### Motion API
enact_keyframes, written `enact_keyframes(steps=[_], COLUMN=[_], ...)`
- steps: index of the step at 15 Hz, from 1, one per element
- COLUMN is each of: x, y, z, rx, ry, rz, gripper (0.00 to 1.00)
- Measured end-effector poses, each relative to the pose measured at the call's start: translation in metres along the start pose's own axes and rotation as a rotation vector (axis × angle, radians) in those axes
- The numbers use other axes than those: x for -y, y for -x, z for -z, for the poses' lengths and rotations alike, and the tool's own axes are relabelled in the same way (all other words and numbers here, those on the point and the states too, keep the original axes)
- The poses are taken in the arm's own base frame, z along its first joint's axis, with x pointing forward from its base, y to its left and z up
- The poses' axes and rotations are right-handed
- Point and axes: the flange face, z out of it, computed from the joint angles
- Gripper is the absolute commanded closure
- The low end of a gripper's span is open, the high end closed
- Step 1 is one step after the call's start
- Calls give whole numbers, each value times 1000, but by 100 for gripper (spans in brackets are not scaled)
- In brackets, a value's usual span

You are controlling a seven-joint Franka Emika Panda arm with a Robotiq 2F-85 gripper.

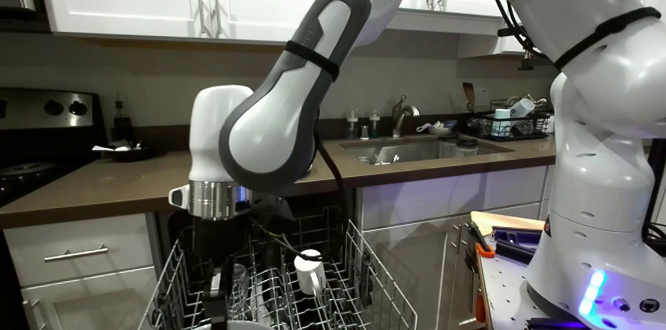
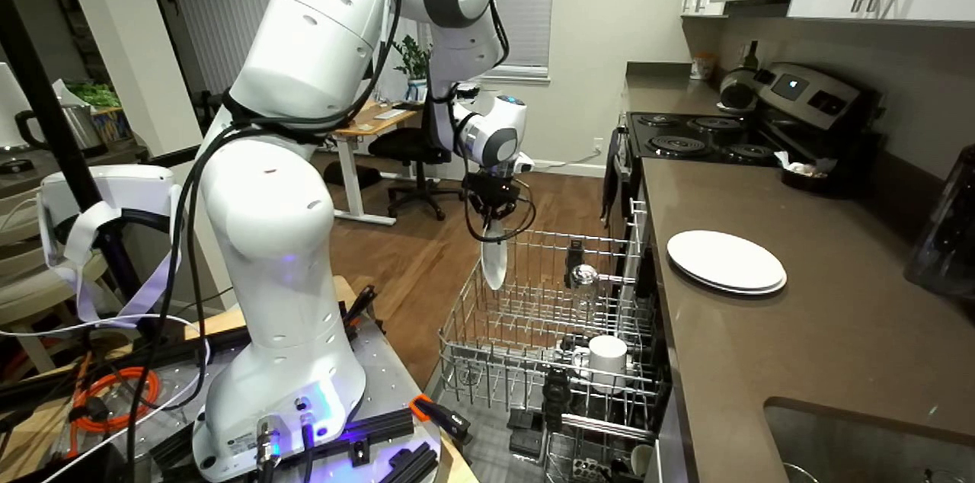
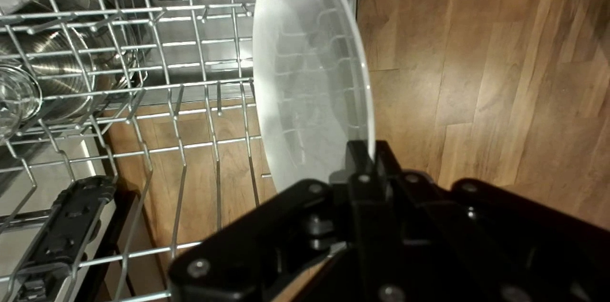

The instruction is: Put one plate inside the dishwasher

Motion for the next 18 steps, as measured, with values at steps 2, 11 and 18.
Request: enact_keyframes(steps=[2, 11, 18], x=[2, -1, -1], y=[1, 5, 5], z=[1, 0, 0], rx=[19, 33, 33], ry=[1, 6, 6], rz=[5, 0, 0], gripper=[99, 99, 99])
